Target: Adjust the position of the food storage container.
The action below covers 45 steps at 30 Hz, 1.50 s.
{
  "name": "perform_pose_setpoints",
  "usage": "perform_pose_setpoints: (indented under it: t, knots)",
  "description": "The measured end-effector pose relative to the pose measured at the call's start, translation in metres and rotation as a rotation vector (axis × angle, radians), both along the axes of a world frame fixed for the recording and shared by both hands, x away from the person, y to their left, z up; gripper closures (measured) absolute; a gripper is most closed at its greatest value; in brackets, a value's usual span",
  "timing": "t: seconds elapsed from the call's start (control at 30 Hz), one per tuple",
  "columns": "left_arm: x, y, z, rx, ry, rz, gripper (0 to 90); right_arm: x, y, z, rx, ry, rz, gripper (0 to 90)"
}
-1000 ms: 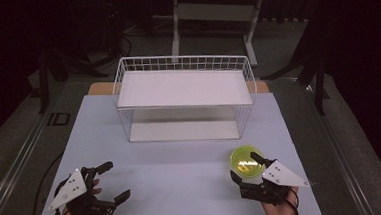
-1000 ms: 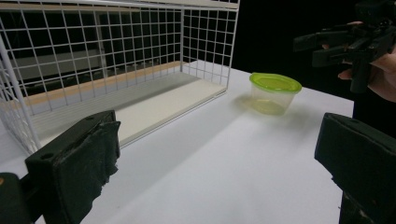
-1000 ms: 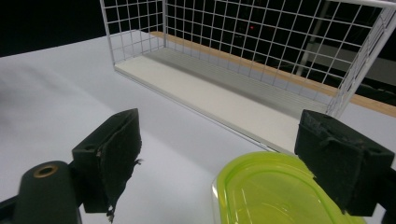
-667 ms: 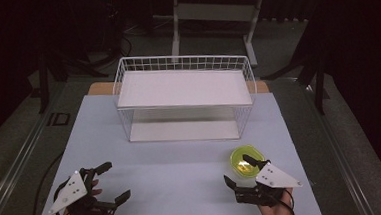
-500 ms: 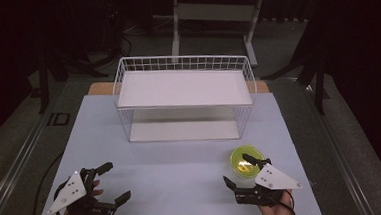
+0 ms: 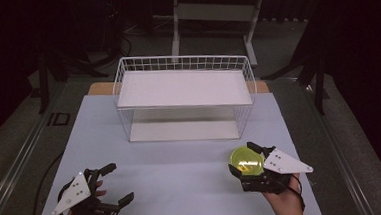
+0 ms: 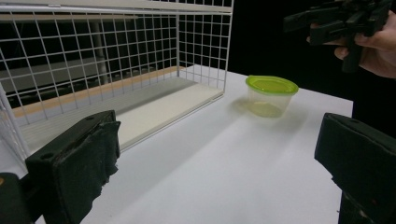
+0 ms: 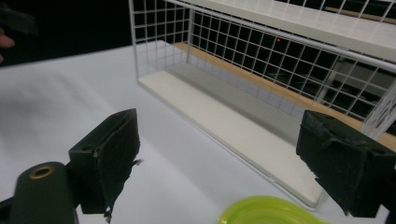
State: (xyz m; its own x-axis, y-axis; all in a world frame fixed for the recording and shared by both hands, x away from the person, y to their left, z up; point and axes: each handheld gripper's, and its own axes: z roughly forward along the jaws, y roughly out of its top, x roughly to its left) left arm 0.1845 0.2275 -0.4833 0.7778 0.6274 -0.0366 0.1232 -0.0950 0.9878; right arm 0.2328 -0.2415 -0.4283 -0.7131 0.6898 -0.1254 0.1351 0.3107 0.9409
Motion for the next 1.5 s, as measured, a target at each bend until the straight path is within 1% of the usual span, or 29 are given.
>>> perform_pose_setpoints:
  t: [0.03, 0.07, 0.17, 0.2, 0.27, 0.33, 0.4, 0.5, 0.53, 0.57, 0.6, 0.63, 0.67, 0.7, 0.73, 0.77, 0.8, 0.83, 0.87, 0.93, 1.0, 1.07, 1.13, 1.17, 1.23, 1.3, 1.33, 1.4, 1.5]
  knots:
    - [0.0, 0.0, 0.0, 0.002, 0.0, 0.001, 0.9, 0.001, -0.001, 0.001, -0.006, -0.004, -0.001, 13.2]
    - [0.0, 0.0, 0.0, 0.002, 0.0, 0.001, 0.9, 0.003, -0.003, 0.001, 0.001, 0.004, 0.005, 12.5]
    - [0.0, 0.0, 0.0, -0.006, 0.0, 0.005, 0.9, 0.009, -0.008, 0.002, 0.025, 0.024, -0.018, 11.9]
    - [0.0, 0.0, 0.0, -0.006, 0.0, 0.005, 0.9, 0.011, -0.01, 0.003, 0.031, 0.014, -0.034, 11.9]
    - [-0.001, 0.001, 0.001, -0.008, 0.0, 0.007, 0.9, 0.015, -0.014, 0.002, 0.041, 0.029, -0.051, 11.8]
    - [-0.002, 0.001, 0.001, -0.011, 0.0, 0.008, 0.9, 0.017, -0.018, 0.001, 0.007, -0.008, -0.11, 14.5]
    - [-0.002, 0.001, 0.001, -0.016, 0.001, 0.007, 0.9, 0.021, -0.023, 0.0, 0.003, -0.015, -0.139, 15.7]
    - [-0.002, 0.002, 0.001, -0.02, 0.004, 0.007, 0.9, 0.027, -0.035, -0.001, 0.019, -0.002, -0.188, 24.4]
    - [-0.002, 0.001, 0.001, -0.021, 0.006, 0.007, 0.9, 0.029, -0.04, -0.002, 0.023, 0.012, -0.207, 30.3]
    - [-0.002, 0.001, 0.001, -0.017, 0.005, 0.006, 0.9, 0.031, -0.044, -0.003, 0.022, 0.013, -0.229, 35.0]
    - [-0.002, 0.001, 0.001, -0.016, 0.004, 0.005, 0.9, 0.032, -0.048, -0.004, 0.012, 0.018, -0.246, 38.2]
    - [-0.002, 0.001, 0.001, -0.016, 0.004, 0.005, 0.9, 0.032, -0.048, -0.004, 0.012, 0.018, -0.246, 38.2]
    - [-0.002, 0.001, 0.001, -0.015, 0.003, 0.002, 0.9, 0.034, -0.055, -0.008, -0.018, 0.029, -0.284, 51.2]
    - [-0.002, 0.001, 0.001, -0.015, 0.003, 0.002, 0.9, 0.034, -0.059, -0.011, -0.03, 0.038, -0.299, 58.0]
    - [-0.002, 0.001, 0.001, -0.012, 0.001, 0.0, 0.9, 0.035, -0.063, -0.015, -0.048, 0.05, -0.321, 62.7]
    - [-0.002, 0.001, 0.001, -0.008, -0.004, 0.004, 0.9, 0.036, -0.066, -0.017, -0.047, 0.061, -0.333, 67.9]
    - [-0.002, 0.001, 0.001, -0.008, -0.004, 0.004, 0.9, 0.036, -0.07, -0.021, -0.047, 0.085, -0.351, 73.0]
    - [-0.002, 0.002, 0.001, -0.012, -0.002, 0.007, 0.9, 0.037, -0.073, -0.024, -0.055, 0.098, -0.361, 76.2]
    - [-0.001, 0.002, 0.001, -0.012, -0.002, 0.007, 0.9, 0.037, -0.075, -0.027, -0.063, 0.109, -0.365, 82.6]
    - [-0.001, 0.002, 0.001, -0.011, -0.003, 0.009, 0.9, 0.037, -0.079, -0.035, -0.09, 0.136, -0.37, 89.2]
    - [-0.001, 0.002, 0.001, -0.01, -0.006, 0.009, 0.9, 0.037, -0.08, -0.041, -0.119, 0.152, -0.377, 89.9]
    - [-0.001, 0.002, 0.001, -0.005, -0.007, 0.009, 0.9, 0.037, -0.083, -0.049, -0.135, 0.172, -0.391, 90.0]
    - [-0.001, 0.002, 0.001, -0.004, -0.009, 0.009, 0.9, 0.037, -0.084, -0.052, -0.136, 0.181, -0.4, 90.0]
    - [-0.001, 0.002, 0.001, -0.003, -0.009, 0.008, 0.9, 0.037, -0.087, -0.058, -0.135, 0.205, -0.411, 90.0]
    - [-0.002, 0.002, 0.002, -0.002, -0.017, 0.012, 0.9, 0.037, -0.088, -0.064, -0.144, 0.227, -0.425, 90.0]
    - [-0.003, 0.002, 0.003, -0.002, -0.027, 0.015, 0.9, 0.035, -0.088, -0.072, -0.149, 0.263, -0.429, 90.0]
    - [-0.003, 0.002, 0.003, -0.002, -0.027, 0.015, 0.9, 0.035, -0.088, -0.072, -0.149, 0.263, -0.429, 90.0]
    - [-0.003, 0.002, 0.003, -0.003, -0.029, 0.016, 0.9, 0.032, -0.087, -0.082, -0.149, 0.31, -0.406, 90.0]
    - [-0.002, 0.002, 0.003, 0.001, -0.026, 0.017, 0.9, 0.03, -0.081, -0.091, -0.155, 0.337, -0.366, 90.0]
